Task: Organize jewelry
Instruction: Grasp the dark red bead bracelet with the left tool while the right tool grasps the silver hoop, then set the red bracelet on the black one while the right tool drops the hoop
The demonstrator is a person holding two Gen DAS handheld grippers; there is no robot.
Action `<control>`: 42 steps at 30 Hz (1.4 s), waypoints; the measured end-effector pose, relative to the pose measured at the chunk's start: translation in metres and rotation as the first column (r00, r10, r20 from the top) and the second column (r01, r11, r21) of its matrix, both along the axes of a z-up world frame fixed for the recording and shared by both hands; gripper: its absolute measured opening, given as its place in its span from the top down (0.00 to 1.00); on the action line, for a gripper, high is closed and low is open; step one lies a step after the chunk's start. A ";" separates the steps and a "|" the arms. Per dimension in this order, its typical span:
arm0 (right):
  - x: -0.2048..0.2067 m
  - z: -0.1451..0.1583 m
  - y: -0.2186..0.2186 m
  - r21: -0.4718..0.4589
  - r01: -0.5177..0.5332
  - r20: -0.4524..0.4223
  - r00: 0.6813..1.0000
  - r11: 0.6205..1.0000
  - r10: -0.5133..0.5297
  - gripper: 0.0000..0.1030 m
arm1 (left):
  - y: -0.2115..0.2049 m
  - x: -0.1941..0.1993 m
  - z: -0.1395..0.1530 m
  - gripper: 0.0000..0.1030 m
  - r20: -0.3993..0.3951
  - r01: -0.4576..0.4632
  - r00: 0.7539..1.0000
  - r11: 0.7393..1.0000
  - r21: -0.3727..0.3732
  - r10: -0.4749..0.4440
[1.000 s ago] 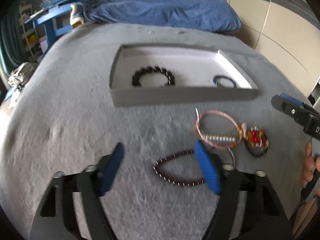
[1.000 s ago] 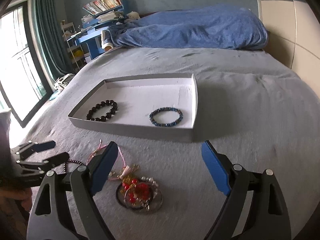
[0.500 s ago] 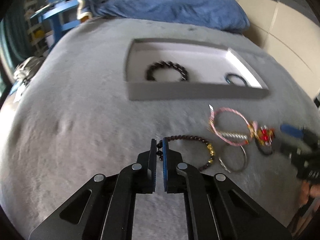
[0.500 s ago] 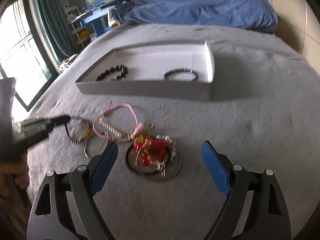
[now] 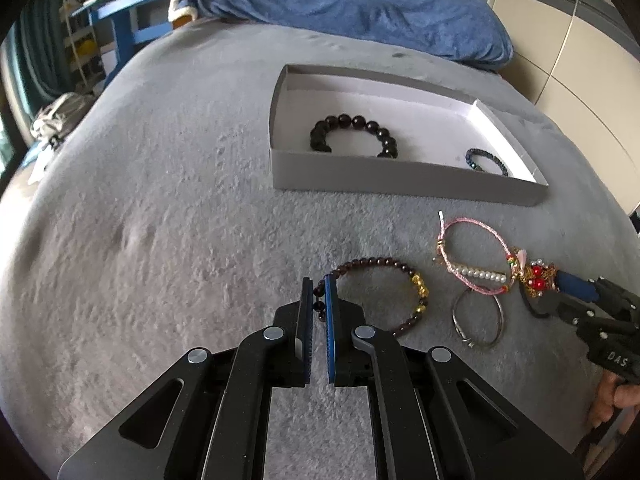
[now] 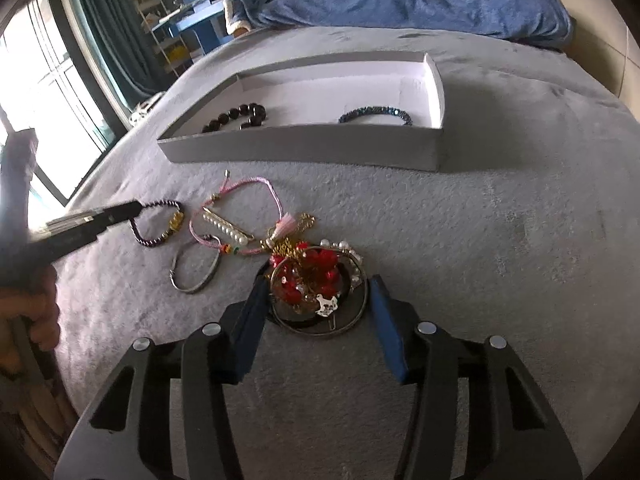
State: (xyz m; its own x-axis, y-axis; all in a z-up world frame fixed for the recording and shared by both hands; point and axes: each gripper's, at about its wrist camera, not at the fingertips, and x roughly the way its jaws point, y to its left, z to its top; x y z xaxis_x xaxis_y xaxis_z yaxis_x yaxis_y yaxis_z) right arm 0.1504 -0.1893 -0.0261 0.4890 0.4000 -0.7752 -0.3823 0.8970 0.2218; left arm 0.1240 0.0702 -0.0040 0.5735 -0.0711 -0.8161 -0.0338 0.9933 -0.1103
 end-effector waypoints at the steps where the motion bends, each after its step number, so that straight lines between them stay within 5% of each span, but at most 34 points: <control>1: -0.001 0.003 0.000 -0.001 -0.003 0.015 1.000 1.000 0.003 0.51 | 0.000 0.000 -0.001 0.94 -0.004 -0.002 1.000 1.000 -0.005 0.002; 8: -0.005 0.031 -0.006 0.045 0.015 0.150 0.988 0.999 -0.021 0.51 | -0.001 -0.002 0.003 0.94 0.026 0.008 1.000 1.000 -0.006 -0.008; 17: 0.003 0.028 -0.017 0.051 0.079 0.130 0.988 0.996 -0.085 0.51 | -0.008 0.001 -0.005 0.94 -0.020 0.044 0.999 0.999 -0.003 -0.044; 23: 0.003 0.028 -0.015 0.051 0.072 0.131 0.988 0.996 -0.079 0.51 | -0.006 0.005 -0.014 0.81 -0.038 0.037 0.999 0.999 -0.021 -0.038; 28: 0.002 0.027 -0.014 0.047 0.067 0.134 0.988 0.997 -0.073 0.51 | -0.015 0.009 -0.018 0.82 -0.027 0.065 0.998 0.997 0.050 -0.063; 31: 0.002 0.027 -0.014 0.049 0.068 0.134 0.988 0.996 -0.074 0.51 | -0.019 0.007 -0.015 0.91 -0.028 0.087 0.996 0.994 0.062 -0.085; 42: 0.004 0.033 -0.006 0.042 0.041 0.166 0.985 0.998 -0.047 0.51 | -0.018 -0.009 0.039 0.94 0.148 0.135 0.981 0.990 -0.042 -0.127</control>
State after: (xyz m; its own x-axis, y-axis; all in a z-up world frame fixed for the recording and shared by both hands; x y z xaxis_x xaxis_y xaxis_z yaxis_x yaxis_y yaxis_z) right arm 0.1545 -0.1952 0.0074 0.6279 0.4027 -0.6660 -0.3769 0.9060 0.1924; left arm 0.1150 0.0524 0.0347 0.6681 -0.1936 -0.7185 0.1164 0.9809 -0.1561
